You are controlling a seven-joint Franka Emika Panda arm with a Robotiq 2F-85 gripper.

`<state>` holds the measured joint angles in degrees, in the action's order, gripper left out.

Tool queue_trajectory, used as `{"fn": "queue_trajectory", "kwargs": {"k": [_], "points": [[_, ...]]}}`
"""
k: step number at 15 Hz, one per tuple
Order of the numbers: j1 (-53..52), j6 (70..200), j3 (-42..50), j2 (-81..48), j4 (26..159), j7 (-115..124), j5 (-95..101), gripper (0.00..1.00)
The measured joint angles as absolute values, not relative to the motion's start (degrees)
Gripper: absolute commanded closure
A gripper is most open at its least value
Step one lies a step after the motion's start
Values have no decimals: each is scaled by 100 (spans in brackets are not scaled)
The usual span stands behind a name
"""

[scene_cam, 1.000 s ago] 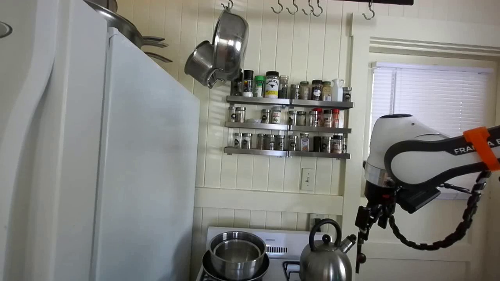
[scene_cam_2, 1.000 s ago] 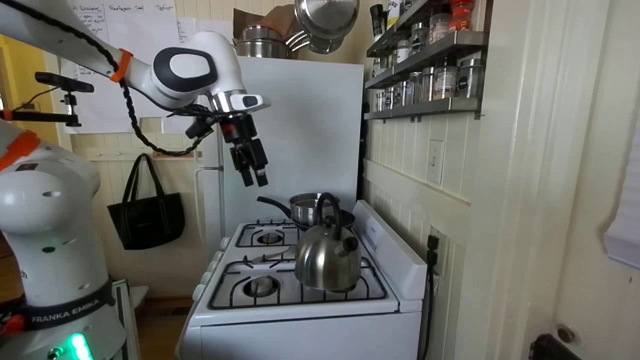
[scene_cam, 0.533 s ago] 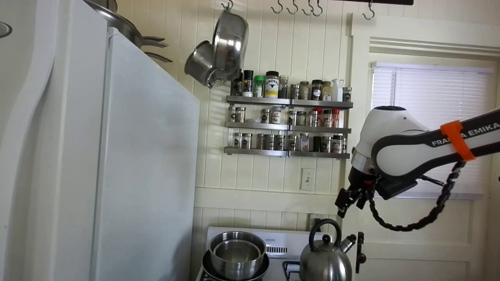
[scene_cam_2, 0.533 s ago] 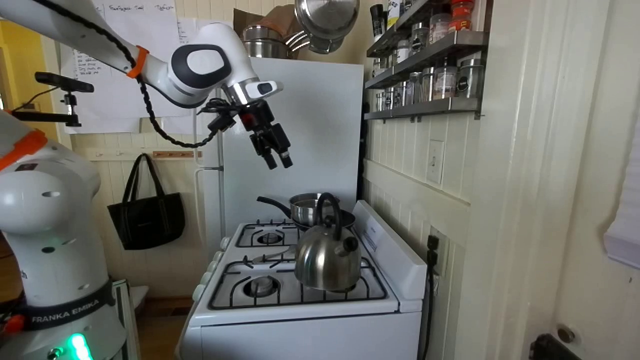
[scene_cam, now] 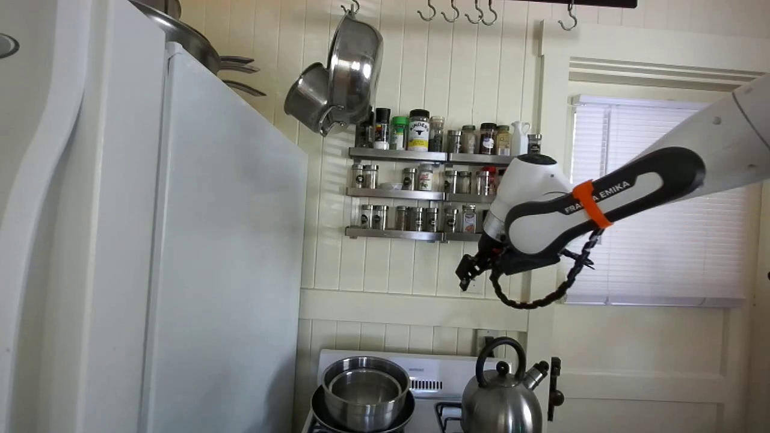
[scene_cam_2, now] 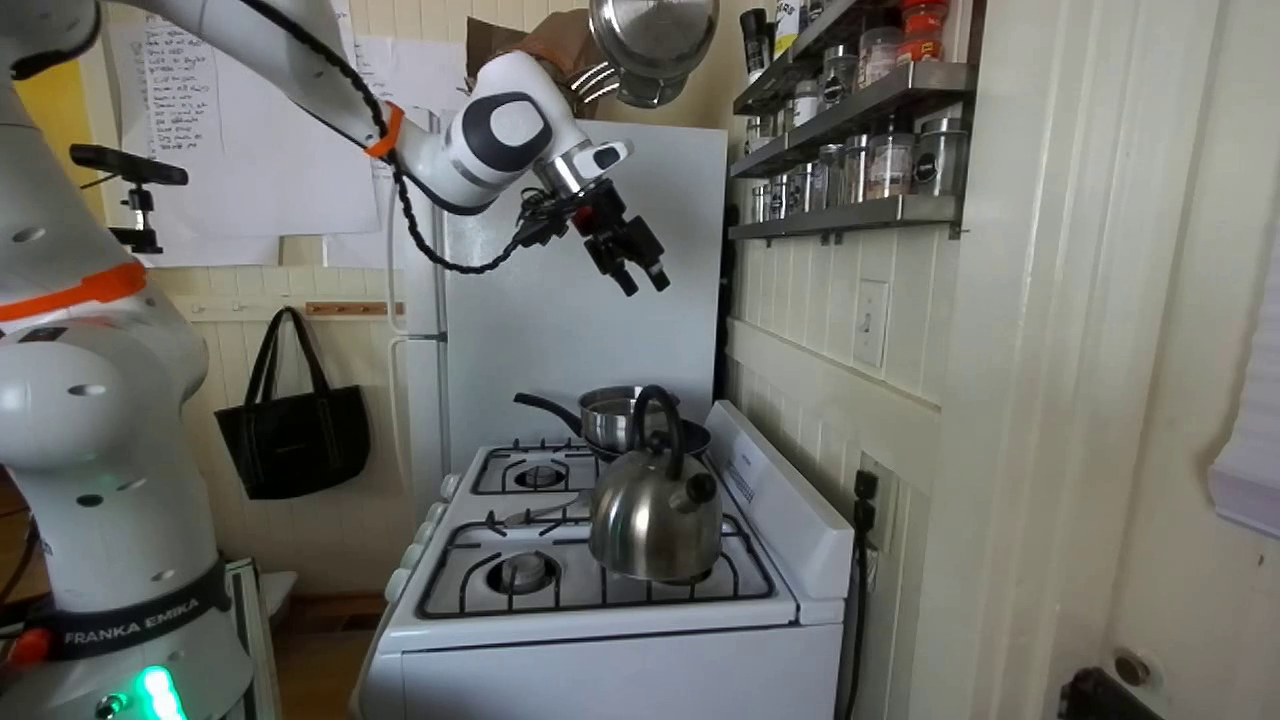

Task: Remove one glass jar from the bottom shelf and put it on the stovetop.

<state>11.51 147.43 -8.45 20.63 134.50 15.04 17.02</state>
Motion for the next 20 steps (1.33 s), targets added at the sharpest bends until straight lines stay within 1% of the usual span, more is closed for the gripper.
{"fn": "queue_trajectory", "kwargs": {"k": [4, 11, 14, 20], "points": [[1325, 14701, -1073, 1215, 12169, 2781, 2370, 0], [946, 14853, -905, 35, 10397, 3712, 3120, 0], [884, 14882, -842, -194, 10160, 3732, 3159, 0], [788, 14883, -725, -215, 10091, 3748, 3164, 0]]}}
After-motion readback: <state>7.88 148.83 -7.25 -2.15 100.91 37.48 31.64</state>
